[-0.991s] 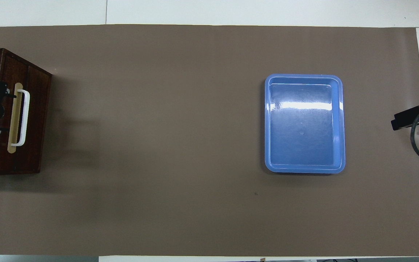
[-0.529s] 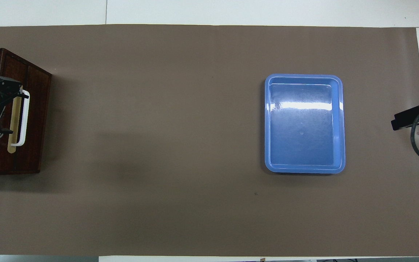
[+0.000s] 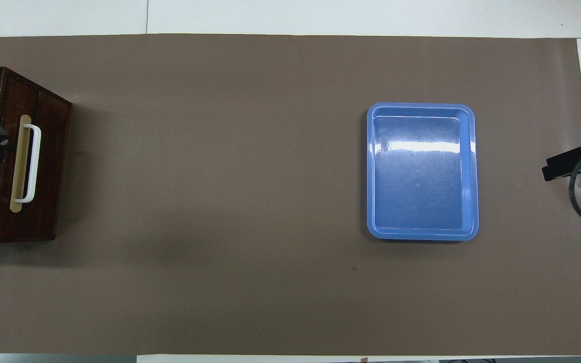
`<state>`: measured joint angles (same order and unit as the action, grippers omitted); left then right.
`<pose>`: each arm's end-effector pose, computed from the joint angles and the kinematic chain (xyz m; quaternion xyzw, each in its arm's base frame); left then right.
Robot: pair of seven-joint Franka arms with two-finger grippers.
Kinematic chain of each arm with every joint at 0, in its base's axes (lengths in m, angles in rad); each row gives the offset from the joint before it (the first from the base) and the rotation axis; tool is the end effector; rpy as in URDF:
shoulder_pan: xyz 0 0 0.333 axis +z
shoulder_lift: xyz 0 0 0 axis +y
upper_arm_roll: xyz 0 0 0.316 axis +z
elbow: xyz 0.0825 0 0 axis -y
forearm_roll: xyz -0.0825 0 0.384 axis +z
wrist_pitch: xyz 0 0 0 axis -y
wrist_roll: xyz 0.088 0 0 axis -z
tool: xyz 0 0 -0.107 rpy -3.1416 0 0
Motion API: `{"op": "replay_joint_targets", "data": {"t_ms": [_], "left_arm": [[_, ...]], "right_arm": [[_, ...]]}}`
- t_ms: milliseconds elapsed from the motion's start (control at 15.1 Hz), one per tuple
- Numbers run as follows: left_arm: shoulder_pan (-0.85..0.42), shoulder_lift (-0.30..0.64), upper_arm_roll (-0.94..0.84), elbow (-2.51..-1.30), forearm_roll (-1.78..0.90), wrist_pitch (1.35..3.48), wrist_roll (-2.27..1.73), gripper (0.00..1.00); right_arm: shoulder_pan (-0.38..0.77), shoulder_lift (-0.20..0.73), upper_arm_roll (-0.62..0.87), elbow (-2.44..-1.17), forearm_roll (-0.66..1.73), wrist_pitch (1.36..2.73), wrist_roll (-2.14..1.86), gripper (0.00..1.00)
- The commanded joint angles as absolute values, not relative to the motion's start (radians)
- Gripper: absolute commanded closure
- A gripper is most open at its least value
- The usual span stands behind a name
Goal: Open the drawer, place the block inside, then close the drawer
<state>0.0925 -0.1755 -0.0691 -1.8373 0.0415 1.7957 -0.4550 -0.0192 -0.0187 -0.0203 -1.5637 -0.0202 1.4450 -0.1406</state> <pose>0.5174 0.0128 0.6114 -0.9698 -0.2333 -0.0708 0.0116 0.5347 -0.0236 0.6276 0.9975 0.0497 -0.0507 0.0054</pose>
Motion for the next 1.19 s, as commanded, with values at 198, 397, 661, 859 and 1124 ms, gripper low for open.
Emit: {"op": "replay_joint_targets", "data": {"t_ms": [198, 397, 661, 859, 1124], "left_arm": [[0.103, -0.196, -0.058, -1.839, 0.009, 1.688, -0.163, 0.0], [0.087, -0.207, -0.066, -1.842, 0.009, 1.635, -0.062, 0.0], [0.034, -0.221, -0.078, -1.842, 0.009, 1.611, -0.069, 0.0], [0.008, -0.198, -0.087, -1.812, 0.011, 1.622, -0.075, 0.0], [0.006, -0.006, -0.09, -1.568, 0.012, 1.508, -0.064, 0.0]], "right_arm": [[-0.025, -0.029, -0.015, -1.569, -0.032, 1.437, -0.133, 0.0], [-0.023, -0.031, -0.015, -1.569, -0.032, 1.44, -0.133, 0.0], [-0.025, -0.031, -0.015, -1.569, -0.032, 1.439, -0.133, 0.0], [-0.025, -0.031, -0.015, -1.569, -0.032, 1.439, -0.133, 0.0], [-0.025, -0.031, -0.015, -1.571, -0.032, 1.439, -0.133, 0.0]]}}
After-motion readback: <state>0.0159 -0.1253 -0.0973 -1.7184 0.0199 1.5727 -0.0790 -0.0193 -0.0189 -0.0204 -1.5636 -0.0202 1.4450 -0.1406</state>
